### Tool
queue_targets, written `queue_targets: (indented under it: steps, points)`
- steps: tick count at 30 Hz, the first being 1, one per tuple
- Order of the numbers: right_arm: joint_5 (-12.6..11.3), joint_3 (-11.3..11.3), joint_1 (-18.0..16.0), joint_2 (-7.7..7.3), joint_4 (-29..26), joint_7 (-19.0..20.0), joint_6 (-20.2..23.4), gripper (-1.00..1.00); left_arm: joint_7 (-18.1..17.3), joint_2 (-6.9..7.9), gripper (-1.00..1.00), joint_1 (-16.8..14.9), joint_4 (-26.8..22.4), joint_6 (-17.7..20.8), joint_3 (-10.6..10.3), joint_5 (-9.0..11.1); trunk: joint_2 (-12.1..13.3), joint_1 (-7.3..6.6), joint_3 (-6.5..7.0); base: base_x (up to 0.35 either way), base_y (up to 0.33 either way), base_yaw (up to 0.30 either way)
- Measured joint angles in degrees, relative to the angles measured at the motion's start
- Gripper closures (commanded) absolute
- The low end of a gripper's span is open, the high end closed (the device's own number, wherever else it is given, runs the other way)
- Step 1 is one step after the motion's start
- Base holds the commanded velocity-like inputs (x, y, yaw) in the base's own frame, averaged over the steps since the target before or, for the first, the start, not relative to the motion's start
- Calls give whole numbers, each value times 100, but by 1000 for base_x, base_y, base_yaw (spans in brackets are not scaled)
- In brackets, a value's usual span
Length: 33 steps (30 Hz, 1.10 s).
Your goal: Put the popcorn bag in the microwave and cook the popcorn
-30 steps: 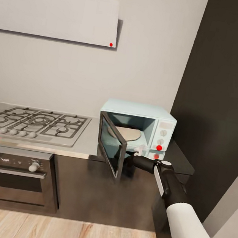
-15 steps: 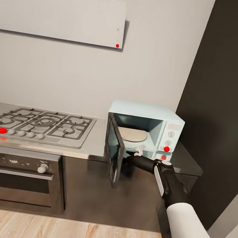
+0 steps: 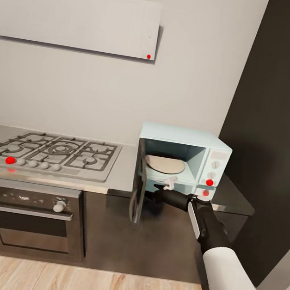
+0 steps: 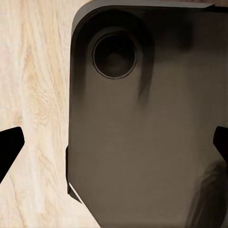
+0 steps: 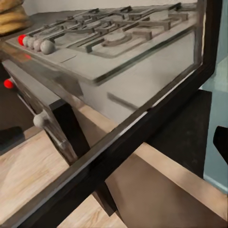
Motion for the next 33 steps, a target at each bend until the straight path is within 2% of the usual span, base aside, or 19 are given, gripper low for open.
queue_targets:
  steps: [9, 19, 21, 25, 33]
  points:
    - [-2, 1, -1, -2, 0, -2, 0, -100, 0, 1, -100, 0, -1, 0, 0, 0, 0, 0, 0, 0, 100, 0]
    - [-5, -72, -4, -182, -1, -4, 11, -100, 0, -1, -100, 2, -2, -1, 2, 0, -1, 0, 0, 0, 86, 0]
    - [59, -131, 61, -246, 64, -76, -54, -100, 0, 1, -100, 0, -8, 0, 4, 48, 1, 0, 0, 0, 0, 0]
    - [186, -247, 190, -340, 194, -217, -120, -100, -6, -2, -100, 0, -15, 14, 6, -3, 1, 0, 0, 0, 0, 0]
    - [183, -302, 448, -602, 151, 35, 129, -100, -8, -4, -100, 0, -22, 25, 8, -24, 1, 0, 0, 0, 0, 0]
